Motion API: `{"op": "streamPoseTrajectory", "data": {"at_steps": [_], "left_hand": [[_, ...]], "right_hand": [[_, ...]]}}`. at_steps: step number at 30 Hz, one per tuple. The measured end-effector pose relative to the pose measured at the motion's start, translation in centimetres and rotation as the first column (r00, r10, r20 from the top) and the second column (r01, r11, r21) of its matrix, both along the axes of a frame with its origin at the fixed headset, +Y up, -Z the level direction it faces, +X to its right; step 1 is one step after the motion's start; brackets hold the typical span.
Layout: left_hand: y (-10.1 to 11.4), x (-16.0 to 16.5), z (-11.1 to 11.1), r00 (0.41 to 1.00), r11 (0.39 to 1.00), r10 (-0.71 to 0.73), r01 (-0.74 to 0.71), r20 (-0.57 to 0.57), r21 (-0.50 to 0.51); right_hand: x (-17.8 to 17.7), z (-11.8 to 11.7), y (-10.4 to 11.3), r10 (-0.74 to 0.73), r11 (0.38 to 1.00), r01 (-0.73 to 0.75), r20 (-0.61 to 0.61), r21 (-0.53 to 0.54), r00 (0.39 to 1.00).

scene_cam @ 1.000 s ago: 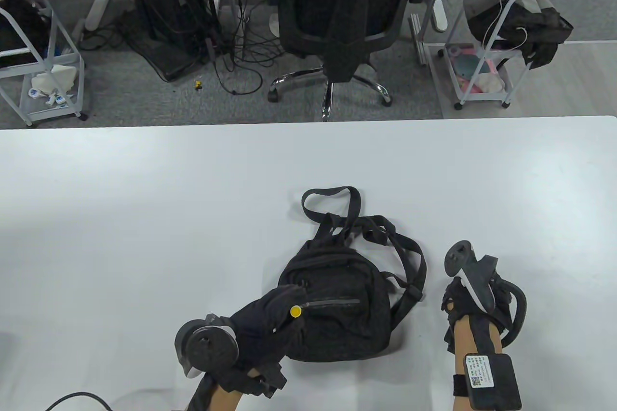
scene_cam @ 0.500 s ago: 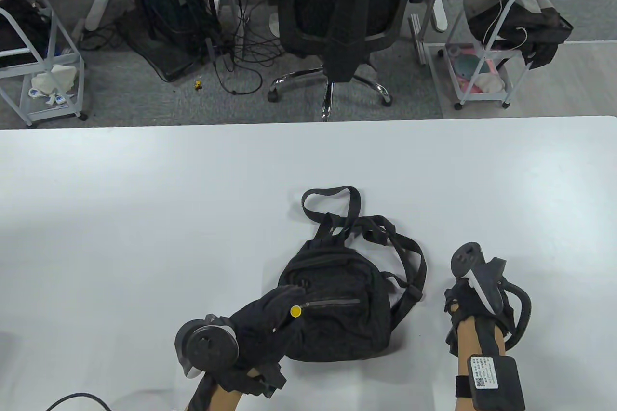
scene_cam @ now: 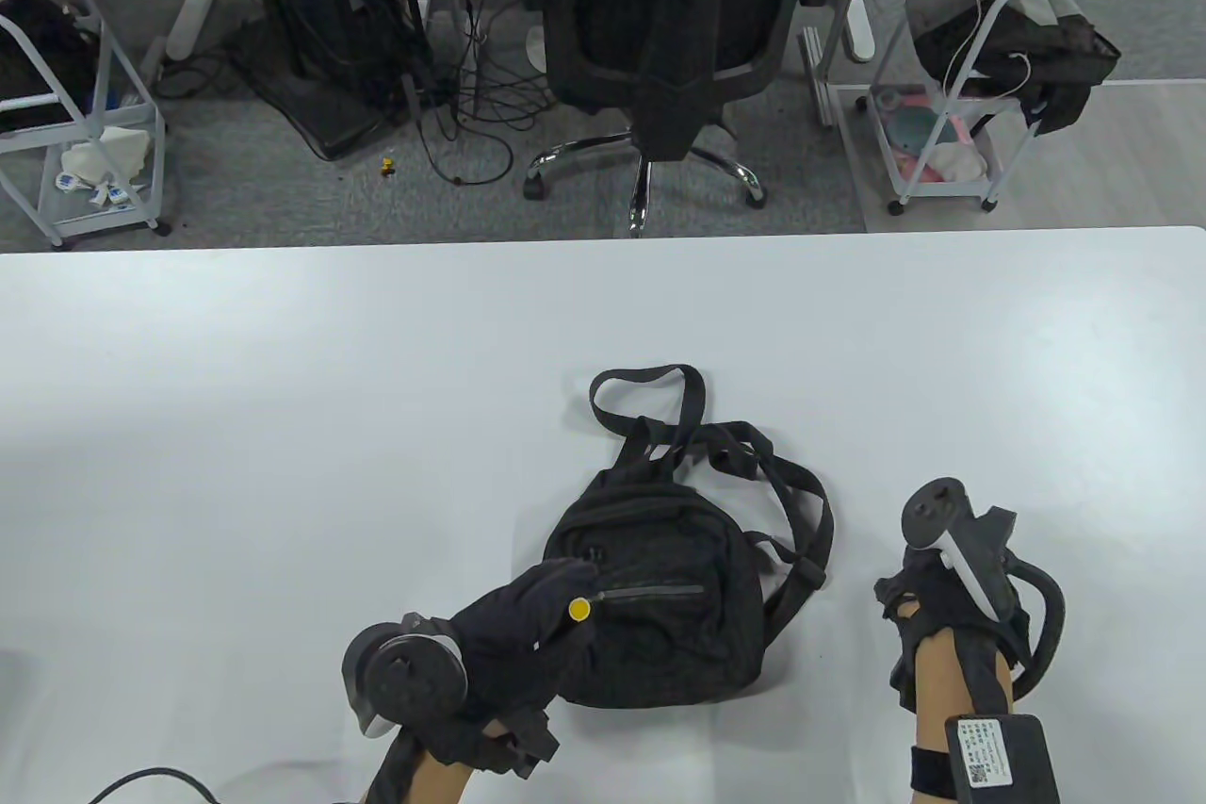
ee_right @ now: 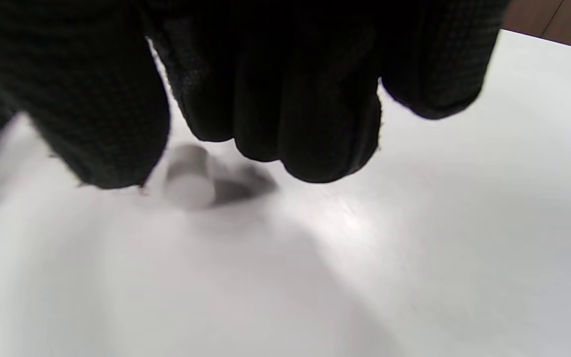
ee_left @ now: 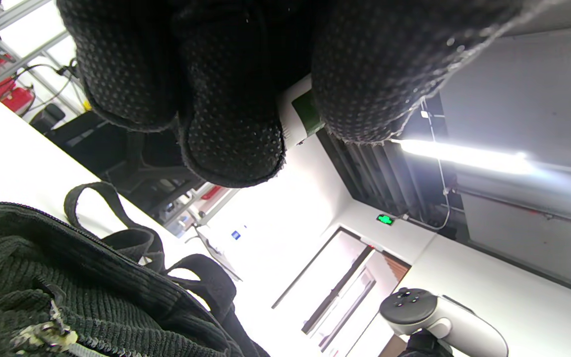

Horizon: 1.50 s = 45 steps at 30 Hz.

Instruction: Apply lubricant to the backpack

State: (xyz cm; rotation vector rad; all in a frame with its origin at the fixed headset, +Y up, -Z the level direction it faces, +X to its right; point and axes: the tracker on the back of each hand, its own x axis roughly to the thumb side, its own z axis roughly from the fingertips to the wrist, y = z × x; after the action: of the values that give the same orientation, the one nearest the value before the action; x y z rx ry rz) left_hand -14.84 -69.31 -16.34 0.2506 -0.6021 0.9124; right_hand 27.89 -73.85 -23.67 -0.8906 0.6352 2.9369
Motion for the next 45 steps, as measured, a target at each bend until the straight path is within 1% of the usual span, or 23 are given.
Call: {"op": "streamPoseTrajectory", "data": {"at_steps": [3,5,6,10,13,15,18,21,22,24,25,26,27,28,29,30,32,33,36,37,40,42,45], "left_hand": [[0.0,-0.1,0.0,1.000,1.000,0.001,-0.001,-0.003,-0.001],[0.0,-0.1,-0.1,1.000,1.000,0.002,-0.002,-0.004,-0.003],[0.0,-0.1,-0.1,1.000,1.000,0.001,-0.001,-0.005,-0.003],[-0.1,-0.1,-0.1,1.000,1.000,-0.002,0.002,-0.004,-0.004],[-0.1,0.0,-0.1,1.000,1.000,-0.008,0.008,-0.004,-0.004],[-0.1,0.0,-0.1,1.000,1.000,-0.009,0.009,-0.005,-0.007],[-0.1,0.0,-0.1,1.000,1.000,-0.012,0.012,-0.007,-0.008],[-0.2,0.0,-0.1,1.000,1.000,-0.017,0.017,-0.006,-0.011],[-0.2,0.1,-0.1,1.000,1.000,-0.021,0.021,-0.004,-0.013],[-0.3,0.2,-0.2,1.000,0.999,-0.031,0.031,-0.003,-0.013],[-0.3,0.3,-0.1,0.999,0.999,-0.037,0.037,-0.002,-0.012],[-0.3,0.4,-0.1,0.999,0.999,-0.044,0.044,0.000,-0.010],[-0.3,0.5,0.0,0.999,0.999,-0.049,0.049,0.000,-0.007],[-0.3,0.6,0.0,0.998,0.998,-0.058,0.058,0.003,-0.003],[-0.3,0.7,0.1,0.998,0.998,-0.064,0.064,0.004,0.000],[-0.3,0.8,0.1,0.997,0.997,-0.072,0.072,0.006,0.004],[-0.4,1.0,0.1,0.996,0.996,-0.083,0.083,0.010,0.008],[-0.4,1.1,0.2,0.996,0.996,-0.086,0.086,0.011,0.010],[-0.4,1.5,0.3,0.994,0.994,-0.106,0.106,0.022,0.015],[-0.5,1.6,0.3,0.993,0.993,-0.114,0.113,0.023,0.018],[-0.5,2.0,0.5,0.991,0.991,-0.132,0.131,0.031,0.025],[-0.5,2.2,0.5,0.989,0.989,-0.143,0.142,0.035,0.028],[-0.6,2.4,0.6,0.986,0.987,-0.161,0.160,0.036,0.030]], "right_hand": [[-0.3,-0.2,-0.5,0.059,0.998,-0.058,0.008,-0.033,0.998],[-0.5,-0.4,-0.9,0.036,0.999,-0.036,0.000,-0.031,0.999],[-0.5,-0.4,-0.9,0.047,0.999,-0.047,0.003,-0.026,0.999],[-0.8,-0.5,-0.8,0.077,0.997,-0.077,-0.009,0.003,0.997],[-1.3,-0.5,-0.5,0.112,0.992,-0.109,-0.036,0.060,0.993],[-1.5,-0.5,-0.4,0.093,0.991,-0.087,-0.055,0.104,0.994],[-1.7,-0.6,-0.1,0.039,0.990,-0.026,-0.085,0.142,0.996],[-2.4,-0.2,1.1,-0.098,0.963,0.140,-0.185,0.232,0.978],[-3.0,0.0,1.9,-0.136,0.943,0.201,-0.247,0.263,0.959],[-4.4,0.9,3.7,-0.174,0.890,0.320,-0.405,0.326,0.898],[-5.4,1.5,4.6,-0.196,0.850,0.400,-0.499,0.343,0.844],[-6.6,2.3,5.6,-0.209,0.797,0.487,-0.594,0.357,0.777],[-7.6,2.8,6.3,-0.197,0.760,0.535,-0.654,0.369,0.731],[-8.9,3.6,7.2,-0.165,0.715,0.587,-0.724,0.380,0.670],[-9.8,4.2,7.7,-0.144,0.693,0.613,-0.760,0.379,0.634],[-11.1,4.9,8.2,-0.116,0.666,0.645,-0.803,0.374,0.585],[-12.9,6.0,8.6,-0.088,0.635,0.682,-0.843,0.363,0.531],[-13.5,6.3,8.6,-0.089,0.634,0.685,-0.846,0.359,0.525],[-15.2,7.1,8.4,-0.081,0.644,0.695,-0.875,0.320,0.478],[-15.5,7.2,8.3,-0.085,0.642,0.699,-0.877,0.314,0.472],[-16.0,7.5,8.1,-0.081,0.622,0.719,-0.888,0.310,0.453],[-16.2,7.6,8.2,-0.088,0.596,0.743,-0.896,0.303,0.435],[-16.5,7.8,8.3,-0.100,0.586,0.762,-0.909,0.274,0.404]]}}
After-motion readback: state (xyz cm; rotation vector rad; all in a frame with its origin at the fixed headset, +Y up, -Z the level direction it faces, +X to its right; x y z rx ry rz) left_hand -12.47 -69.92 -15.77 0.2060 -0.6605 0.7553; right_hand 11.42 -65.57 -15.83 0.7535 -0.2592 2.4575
